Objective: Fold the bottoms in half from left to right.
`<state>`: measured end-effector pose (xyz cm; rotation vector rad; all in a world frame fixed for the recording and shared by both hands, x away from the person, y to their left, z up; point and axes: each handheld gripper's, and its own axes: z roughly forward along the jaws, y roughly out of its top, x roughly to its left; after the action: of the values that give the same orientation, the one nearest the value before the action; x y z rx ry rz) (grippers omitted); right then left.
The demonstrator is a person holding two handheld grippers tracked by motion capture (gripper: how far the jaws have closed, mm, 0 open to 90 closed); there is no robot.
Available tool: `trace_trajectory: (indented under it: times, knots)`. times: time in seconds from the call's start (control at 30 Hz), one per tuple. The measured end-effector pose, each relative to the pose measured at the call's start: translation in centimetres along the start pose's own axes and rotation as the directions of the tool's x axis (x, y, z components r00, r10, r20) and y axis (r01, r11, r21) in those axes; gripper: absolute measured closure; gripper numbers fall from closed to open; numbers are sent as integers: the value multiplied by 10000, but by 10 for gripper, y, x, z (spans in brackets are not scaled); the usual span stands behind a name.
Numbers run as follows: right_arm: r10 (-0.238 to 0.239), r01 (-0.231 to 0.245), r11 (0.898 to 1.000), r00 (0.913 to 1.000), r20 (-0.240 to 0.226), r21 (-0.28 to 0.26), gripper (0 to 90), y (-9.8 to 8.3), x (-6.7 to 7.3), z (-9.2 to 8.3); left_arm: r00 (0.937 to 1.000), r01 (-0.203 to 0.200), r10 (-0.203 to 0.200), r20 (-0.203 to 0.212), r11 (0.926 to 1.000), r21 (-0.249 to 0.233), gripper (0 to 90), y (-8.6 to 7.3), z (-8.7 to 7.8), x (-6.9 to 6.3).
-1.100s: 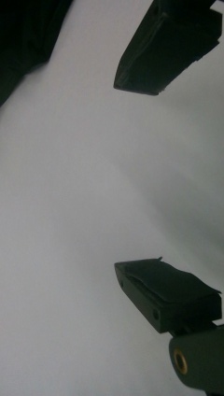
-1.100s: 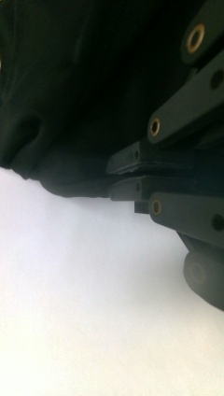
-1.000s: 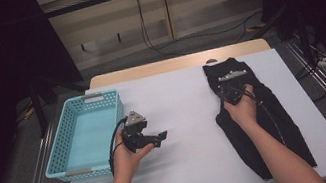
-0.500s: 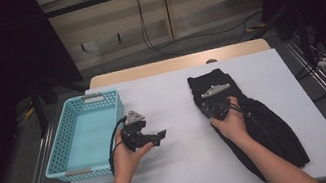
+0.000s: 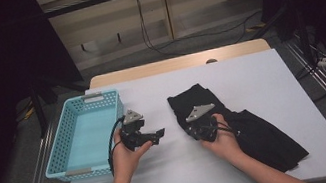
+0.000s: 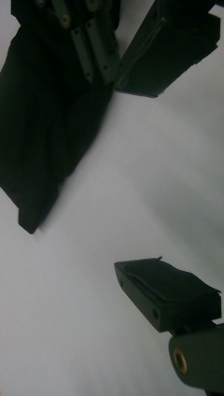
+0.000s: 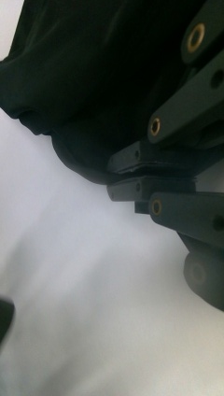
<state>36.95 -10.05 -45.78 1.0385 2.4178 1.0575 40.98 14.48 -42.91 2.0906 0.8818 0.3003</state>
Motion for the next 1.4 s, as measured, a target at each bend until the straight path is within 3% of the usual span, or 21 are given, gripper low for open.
trace_trajectory:
  times: [0.23,0.4,0.47,0.67,0.77,0.87,0.9,1.03,1.23,1.4]
  knots:
    - [-519,521,9986,9967,-630,28,863,-1,20,-2,9992,398,-398,24,9990,-195,156,1,1,1]
    - [-892,900,9959,9904,-1056,20,863,-1,36,-4,9974,700,-697,154,9973,-208,241,3,5,-1]
    - [-914,921,9957,9873,-1297,-7,862,-1,41,-4,9975,704,-703,49,9975,-29,278,3,9,-2]
    - [-1345,1359,9907,9811,-1394,3,862,-3,49,-5,9914,1311,-1312,-29,9902,471,402,-1,24,0]
    - [-1266,1274,9918,9800,-1537,-46,862,-3,48,-6,9887,1497,-1495,-71,9877,447,483,-1,30,1]
    - [-1270,1277,9918,9793,-1576,-58,862,-3,50,-7,9920,1260,-1257,-82,9899,657,613,0,33,1]
    - [-1287,1297,9915,9783,-1624,-46,862,-3,50,-7,9901,1407,-1406,-58,9884,570,682,0,35,0]
    - [-1286,1294,9916,9762,-1747,-69,862,-4,52,-7,9907,1359,-1350,-173,9881,719,864,1,36,0]
    - [-1228,1226,9924,9703,-2082,-136,862,-4,55,-10,9870,1476,-1442,-713,9880,451,883,4,26,10]
    - [-1282,1333,9910,9643,-2315,67,843,-4,56,-10,9788,1879,-1834,-909,9812,445,878,2,20,17]
